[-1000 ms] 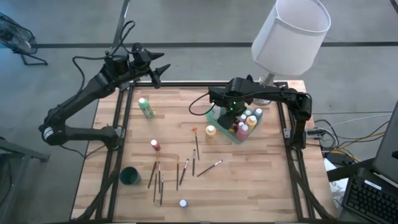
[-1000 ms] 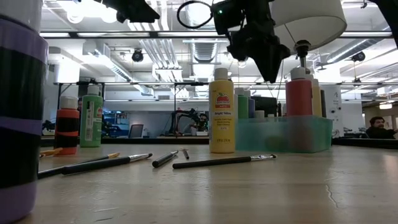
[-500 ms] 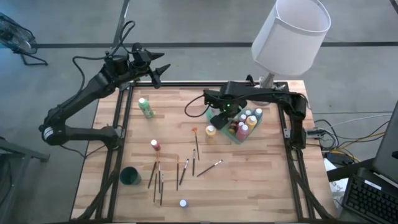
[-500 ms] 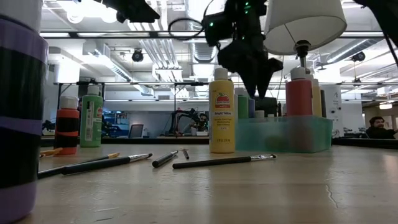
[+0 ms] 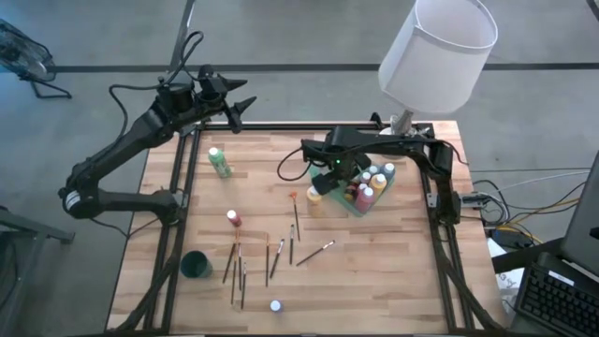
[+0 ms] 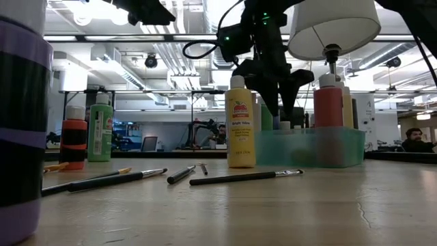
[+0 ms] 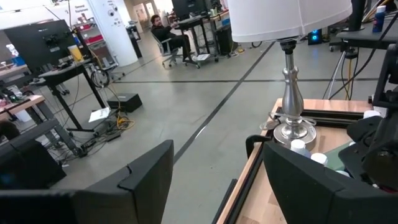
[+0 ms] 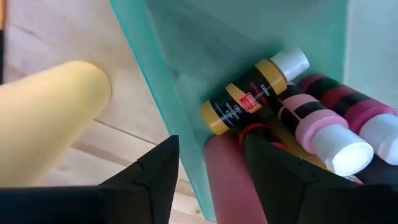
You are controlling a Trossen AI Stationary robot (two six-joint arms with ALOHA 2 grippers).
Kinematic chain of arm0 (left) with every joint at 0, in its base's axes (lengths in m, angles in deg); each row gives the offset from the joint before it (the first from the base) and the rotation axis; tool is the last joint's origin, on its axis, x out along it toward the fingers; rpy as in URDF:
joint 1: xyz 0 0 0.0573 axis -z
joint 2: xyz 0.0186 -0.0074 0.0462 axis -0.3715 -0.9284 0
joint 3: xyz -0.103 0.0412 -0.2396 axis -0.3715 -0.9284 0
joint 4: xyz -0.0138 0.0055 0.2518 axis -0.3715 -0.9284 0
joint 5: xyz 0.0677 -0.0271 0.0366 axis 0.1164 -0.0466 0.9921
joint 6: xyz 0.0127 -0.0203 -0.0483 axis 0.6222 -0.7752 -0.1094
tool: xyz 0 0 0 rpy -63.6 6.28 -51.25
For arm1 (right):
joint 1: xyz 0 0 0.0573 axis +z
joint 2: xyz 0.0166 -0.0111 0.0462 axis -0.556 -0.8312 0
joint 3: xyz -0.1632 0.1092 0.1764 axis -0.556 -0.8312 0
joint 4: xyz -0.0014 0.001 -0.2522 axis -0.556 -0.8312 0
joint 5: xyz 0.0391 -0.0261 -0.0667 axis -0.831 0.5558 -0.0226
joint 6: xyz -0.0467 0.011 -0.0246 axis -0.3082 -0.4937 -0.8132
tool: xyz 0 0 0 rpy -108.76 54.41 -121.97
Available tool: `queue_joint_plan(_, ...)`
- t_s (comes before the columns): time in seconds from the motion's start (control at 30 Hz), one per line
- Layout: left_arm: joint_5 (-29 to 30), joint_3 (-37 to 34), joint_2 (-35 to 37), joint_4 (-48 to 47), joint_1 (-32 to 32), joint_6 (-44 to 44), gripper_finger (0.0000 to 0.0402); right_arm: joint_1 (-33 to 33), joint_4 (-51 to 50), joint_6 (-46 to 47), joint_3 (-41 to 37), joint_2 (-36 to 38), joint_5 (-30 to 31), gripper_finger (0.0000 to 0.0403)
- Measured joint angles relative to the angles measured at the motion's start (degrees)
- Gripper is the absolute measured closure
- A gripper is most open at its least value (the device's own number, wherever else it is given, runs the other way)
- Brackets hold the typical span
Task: Pick & Place Paint Supplies
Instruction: Remove the big pink paint bottle from the green bin
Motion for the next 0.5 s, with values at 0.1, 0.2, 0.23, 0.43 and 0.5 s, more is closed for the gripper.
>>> queue_joint_plan(0.1,0.0,0.0,0.0,0.0,0.0,0.0,0.0149,0.0,1.0,0.1,-0.1,0.2,0.1,0.0218)
queue_joint_plan(0.2,0.0,0.0,0.0,0.0,0.0,0.0,0.0149,0.1,2.5,-0.3,0.0,0.9,0.4,0.0221)
queue_joint_plan(0.23,0.0,0.0,0.0,-0.1,0.0,0.0,0.0149,0.2,2.7,-0.5,0.2,1.3,0.4,0.0223)
queue_joint_plan(0.43,0.0,0.0,0.0,-0.2,0.0,0.0,0.0149,0.1,2.5,0.0,0.8,3.7,0.4,0.0229)
queue_joint_plan(0.5,0.0,0.0,0.0,-0.2,0.0,0.0,0.0149,0.0,2.5,1.8,0.7,3.7,0.6,0.0225)
